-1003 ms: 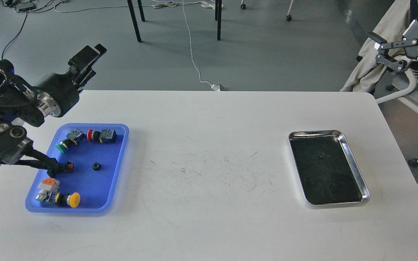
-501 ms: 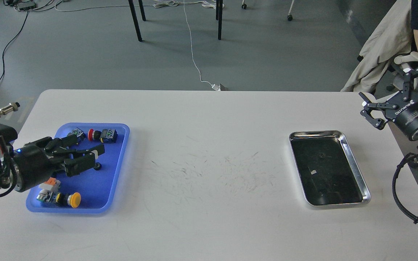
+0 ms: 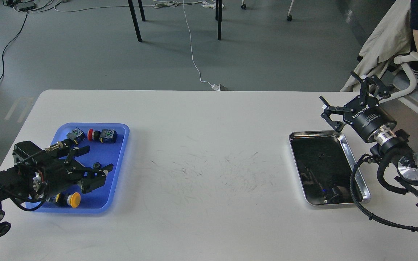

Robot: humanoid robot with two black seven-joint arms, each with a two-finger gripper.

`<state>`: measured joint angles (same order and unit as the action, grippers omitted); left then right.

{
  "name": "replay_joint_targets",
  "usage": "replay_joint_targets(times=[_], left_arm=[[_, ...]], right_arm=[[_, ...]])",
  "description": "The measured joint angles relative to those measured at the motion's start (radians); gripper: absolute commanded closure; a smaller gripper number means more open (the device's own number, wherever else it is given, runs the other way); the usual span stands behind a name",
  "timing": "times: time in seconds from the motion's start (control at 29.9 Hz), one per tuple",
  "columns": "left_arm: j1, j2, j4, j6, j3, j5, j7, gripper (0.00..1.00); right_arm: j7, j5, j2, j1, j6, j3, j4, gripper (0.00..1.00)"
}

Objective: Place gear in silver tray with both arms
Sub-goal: 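Grasp another black gear in the blue tray with the left gripper, then carry the second gear with the left gripper toward the table center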

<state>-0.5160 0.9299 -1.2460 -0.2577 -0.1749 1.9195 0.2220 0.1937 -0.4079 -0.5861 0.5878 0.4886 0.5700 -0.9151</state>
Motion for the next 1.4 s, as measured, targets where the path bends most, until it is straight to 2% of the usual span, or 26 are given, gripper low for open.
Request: replay_joint_targets(times=[0.1, 0.33, 0.53, 0.64, 0.74, 0.8, 1.17, 1.3, 1.4], left_arm=[[0.009, -0.017, 0.043, -0.004, 0.0, 0.001, 0.012, 0.07], [0.013, -0.082, 0.149, -0.016, 0.0, -0.005, 0.046, 0.16], [0.013, -0.113, 0.207, -0.018, 0.0, -0.009, 0.069, 0.47], [0.013, -0.118, 0.215, -0.018, 0.0, -0.009, 0.074, 0.56], [0.013, -0.12, 0.22, -0.018, 0.0, -0.008, 0.077, 0.82], [0.014, -0.12, 0.221, -0.018, 0.0, -0.008, 0.081, 0.91], [0.0, -0.106, 0.204, -0.015, -0.012, -0.022, 0.092, 0.95], [-0.096, -0.039, 0.106, -0.008, -0.029, -0.072, 0.077, 0.95], [-0.201, -0.009, -0.01, 0.023, -0.031, -0.085, 0.036, 0.95]], right_arm=[[-0.009, 0.001, 0.0, -0.006, 0.0, -0.001, 0.0, 0.03], [-0.011, 0.002, -0.005, -0.015, 0.0, -0.001, -0.009, 0.03], [-0.01, 0.003, -0.009, -0.016, 0.0, -0.001, -0.011, 0.03], [-0.01, 0.003, -0.009, -0.016, 0.0, -0.001, -0.011, 0.03], [-0.01, 0.003, -0.006, -0.016, 0.0, 0.0, -0.011, 0.03], [-0.01, 0.003, -0.004, -0.016, 0.0, 0.001, -0.011, 0.03], [-0.009, 0.004, -0.012, -0.013, 0.0, 0.008, -0.017, 0.03], [-0.009, 0.017, -0.019, 0.002, 0.0, 0.008, -0.023, 0.03], [-0.009, 0.07, -0.034, 0.022, 0.0, 0.008, -0.024, 0.03]])
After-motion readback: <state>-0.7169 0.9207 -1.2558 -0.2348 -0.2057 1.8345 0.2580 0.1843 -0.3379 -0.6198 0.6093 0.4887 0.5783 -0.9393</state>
